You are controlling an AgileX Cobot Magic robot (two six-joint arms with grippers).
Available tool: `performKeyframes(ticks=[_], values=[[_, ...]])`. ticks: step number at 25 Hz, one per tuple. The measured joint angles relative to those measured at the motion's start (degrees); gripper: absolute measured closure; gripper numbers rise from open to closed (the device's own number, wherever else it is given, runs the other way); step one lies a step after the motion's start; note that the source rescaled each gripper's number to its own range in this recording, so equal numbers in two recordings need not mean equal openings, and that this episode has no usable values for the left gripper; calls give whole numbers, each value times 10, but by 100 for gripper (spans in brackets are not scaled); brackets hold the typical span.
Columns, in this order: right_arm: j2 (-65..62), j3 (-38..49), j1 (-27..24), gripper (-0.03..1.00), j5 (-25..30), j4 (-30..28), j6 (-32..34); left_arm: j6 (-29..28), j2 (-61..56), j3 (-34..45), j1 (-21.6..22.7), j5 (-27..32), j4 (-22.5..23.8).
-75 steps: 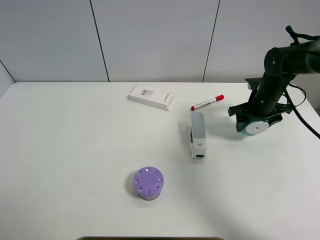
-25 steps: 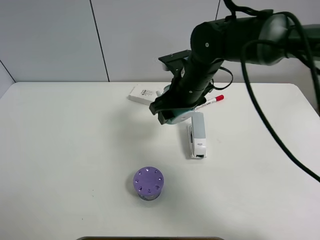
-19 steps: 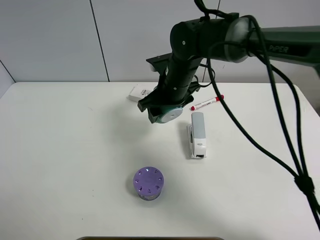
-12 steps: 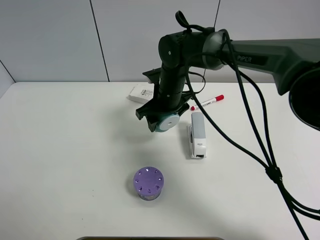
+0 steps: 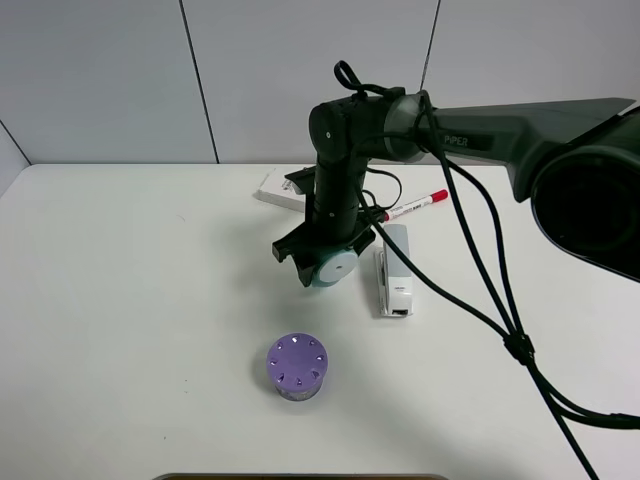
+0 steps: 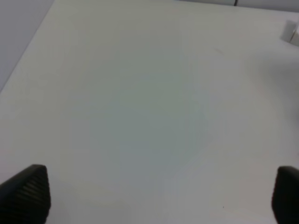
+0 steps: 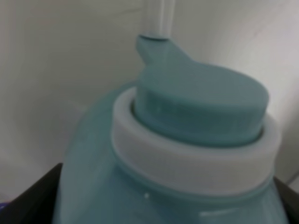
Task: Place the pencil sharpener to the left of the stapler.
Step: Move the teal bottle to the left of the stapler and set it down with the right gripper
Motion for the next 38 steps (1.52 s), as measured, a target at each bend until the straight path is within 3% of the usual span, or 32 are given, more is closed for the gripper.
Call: performKeyframes(ticks=[26, 27, 29, 31, 33, 38], values=[[39, -2, 0, 96, -16, 10, 4, 0, 0, 0, 0, 0, 0], [39, -2, 0, 92, -16, 10, 4, 0, 0, 0, 0, 0, 0], [40, -2, 0, 64, -26, 18, 4, 0, 0, 0, 0, 0, 0], [43, -2, 0, 47, -31, 21, 4, 0, 0, 0, 0, 0, 0], [44, -2, 0, 40, -31, 23, 4, 0, 0, 0, 0, 0, 0], [44, -2, 0, 38, -28, 23, 4, 0, 0, 0, 0, 0, 0]])
